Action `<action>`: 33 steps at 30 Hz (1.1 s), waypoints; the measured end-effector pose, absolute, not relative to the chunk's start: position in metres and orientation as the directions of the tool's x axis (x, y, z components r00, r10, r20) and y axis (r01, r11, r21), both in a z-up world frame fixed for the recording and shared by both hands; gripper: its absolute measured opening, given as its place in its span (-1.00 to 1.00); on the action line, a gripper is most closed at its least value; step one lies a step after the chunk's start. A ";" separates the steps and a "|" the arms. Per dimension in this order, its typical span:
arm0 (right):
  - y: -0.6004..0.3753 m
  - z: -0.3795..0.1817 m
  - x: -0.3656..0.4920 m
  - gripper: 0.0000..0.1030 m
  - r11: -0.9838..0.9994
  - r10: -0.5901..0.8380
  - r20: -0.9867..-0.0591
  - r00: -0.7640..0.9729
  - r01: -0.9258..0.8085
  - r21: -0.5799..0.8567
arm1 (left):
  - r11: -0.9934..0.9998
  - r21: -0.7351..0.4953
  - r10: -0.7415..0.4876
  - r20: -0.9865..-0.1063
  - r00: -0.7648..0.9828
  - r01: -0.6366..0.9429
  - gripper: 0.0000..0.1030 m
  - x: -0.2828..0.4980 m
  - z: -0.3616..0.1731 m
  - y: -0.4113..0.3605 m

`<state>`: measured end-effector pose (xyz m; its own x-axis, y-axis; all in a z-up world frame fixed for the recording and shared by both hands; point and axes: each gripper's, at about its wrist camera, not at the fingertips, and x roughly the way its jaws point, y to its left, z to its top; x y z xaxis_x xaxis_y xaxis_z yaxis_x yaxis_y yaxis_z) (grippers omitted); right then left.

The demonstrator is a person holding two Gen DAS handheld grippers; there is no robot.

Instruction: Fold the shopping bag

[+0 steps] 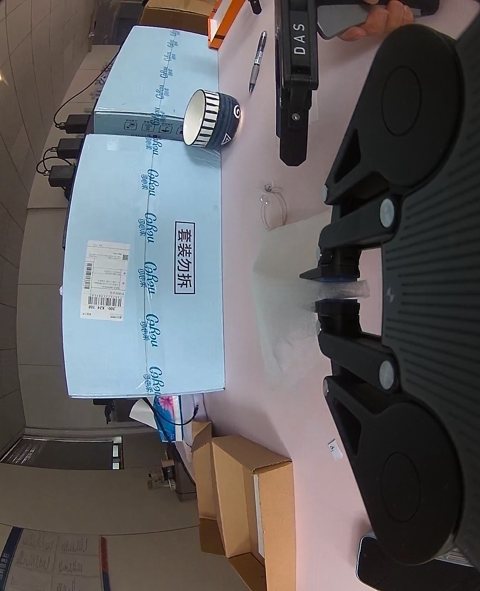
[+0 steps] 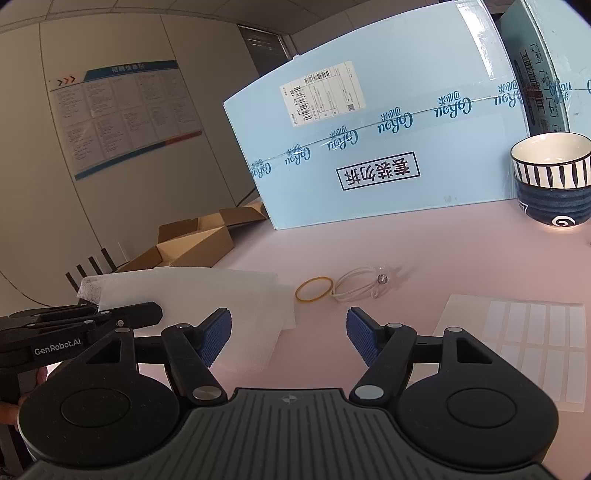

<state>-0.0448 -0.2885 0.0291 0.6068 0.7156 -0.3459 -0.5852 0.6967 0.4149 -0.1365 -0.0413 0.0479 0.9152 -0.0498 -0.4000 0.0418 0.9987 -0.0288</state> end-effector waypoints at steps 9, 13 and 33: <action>-0.291 0.037 -0.059 -0.75 0.610 0.790 -0.244 0.562 -0.682 0.404 | 0.986 0.011 -0.153 -0.333 0.930 0.166 -0.87 -0.140 0.071 -0.071; -0.290 0.038 -0.063 -0.79 0.577 0.815 -0.217 0.538 -0.714 0.396 | 0.978 0.028 -0.185 -0.330 0.926 0.205 -0.87 -0.138 0.071 -0.083; -0.281 0.042 -0.076 -0.65 0.570 0.821 -0.197 0.535 -0.758 0.317 | 0.949 0.009 -0.294 -0.330 0.897 0.315 -0.87 -0.133 0.087 -0.100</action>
<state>-0.0763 -0.2811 0.0420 0.5352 0.8214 -0.1971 -0.7582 0.5700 0.3166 -0.1330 -0.1002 0.0870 0.8971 -0.2943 -0.3297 0.3148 0.9491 0.0093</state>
